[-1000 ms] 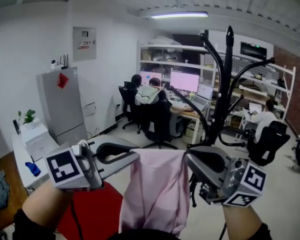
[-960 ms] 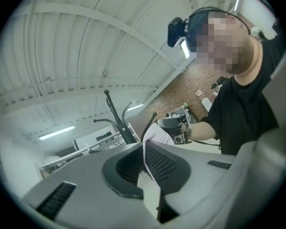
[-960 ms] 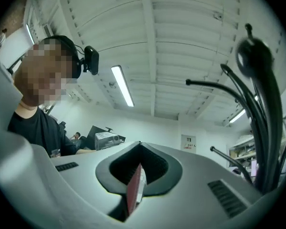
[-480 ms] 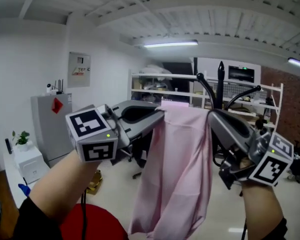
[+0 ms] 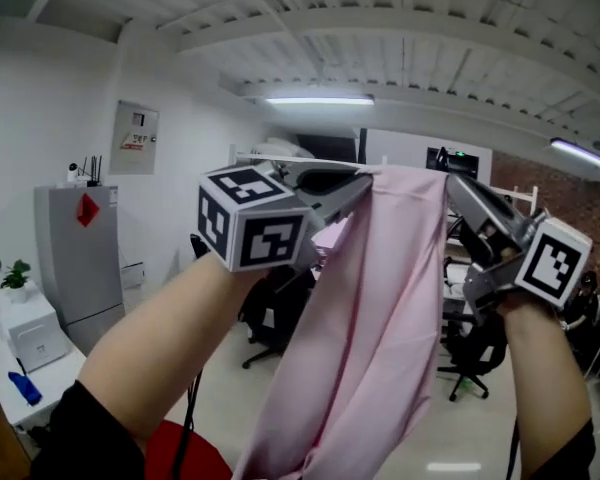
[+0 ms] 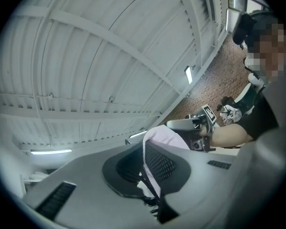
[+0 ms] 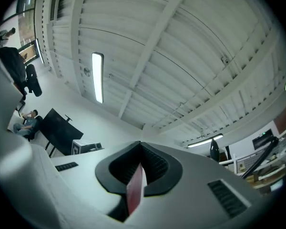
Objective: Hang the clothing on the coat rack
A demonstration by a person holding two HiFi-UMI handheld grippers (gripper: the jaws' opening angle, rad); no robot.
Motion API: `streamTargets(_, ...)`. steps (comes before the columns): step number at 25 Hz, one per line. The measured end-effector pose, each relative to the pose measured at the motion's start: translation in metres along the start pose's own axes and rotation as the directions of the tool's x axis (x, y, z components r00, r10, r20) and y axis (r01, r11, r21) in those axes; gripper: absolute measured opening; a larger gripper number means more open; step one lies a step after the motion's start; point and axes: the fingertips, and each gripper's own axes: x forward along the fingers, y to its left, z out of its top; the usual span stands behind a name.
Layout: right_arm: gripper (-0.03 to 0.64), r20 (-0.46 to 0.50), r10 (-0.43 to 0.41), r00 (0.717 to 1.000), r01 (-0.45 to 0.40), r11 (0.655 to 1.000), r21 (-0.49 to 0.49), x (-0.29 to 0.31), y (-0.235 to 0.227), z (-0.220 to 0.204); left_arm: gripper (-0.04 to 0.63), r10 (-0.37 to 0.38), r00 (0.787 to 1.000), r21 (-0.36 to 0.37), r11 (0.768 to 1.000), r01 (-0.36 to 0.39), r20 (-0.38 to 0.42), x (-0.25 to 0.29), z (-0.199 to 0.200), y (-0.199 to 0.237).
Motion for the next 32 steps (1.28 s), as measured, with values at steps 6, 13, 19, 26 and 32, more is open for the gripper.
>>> streamTargets(6,0.002,-0.014,-0.073,0.997,0.073,0.997,0.005,0.004,-0.037,0.005,0.0,0.027,0.999,-0.004,1.0,-0.027,0.019,0.027,0.005,0.014)
streamTargets(13,0.002,-0.015,-0.094,0.995,0.094,0.996,0.001,0.004,-0.07,0.02,0.0,0.053,0.998,-0.015,0.998,-0.053,0.014,0.064,0.005,0.035)
streamTargets(19,0.002,-0.043,-0.303,0.952,0.303,0.953,-0.003,0.004,-0.124,0.004,0.0,0.14,0.99,0.0,0.99,-0.14,-0.035,0.097,-0.01,0.07)
streamTargets(26,0.003,-0.164,-0.152,0.975,0.16,0.986,0.038,-0.007,-0.111,-0.063,0.0,0.135,0.989,-0.186,0.972,-0.143,-0.055,0.092,-0.071,0.045)
streamTargets(32,0.006,-0.097,-0.087,0.991,0.098,0.989,0.11,-0.003,-0.091,-0.073,0.0,0.131,0.989,-0.238,0.965,-0.112,0.063,0.051,-0.076,0.004)
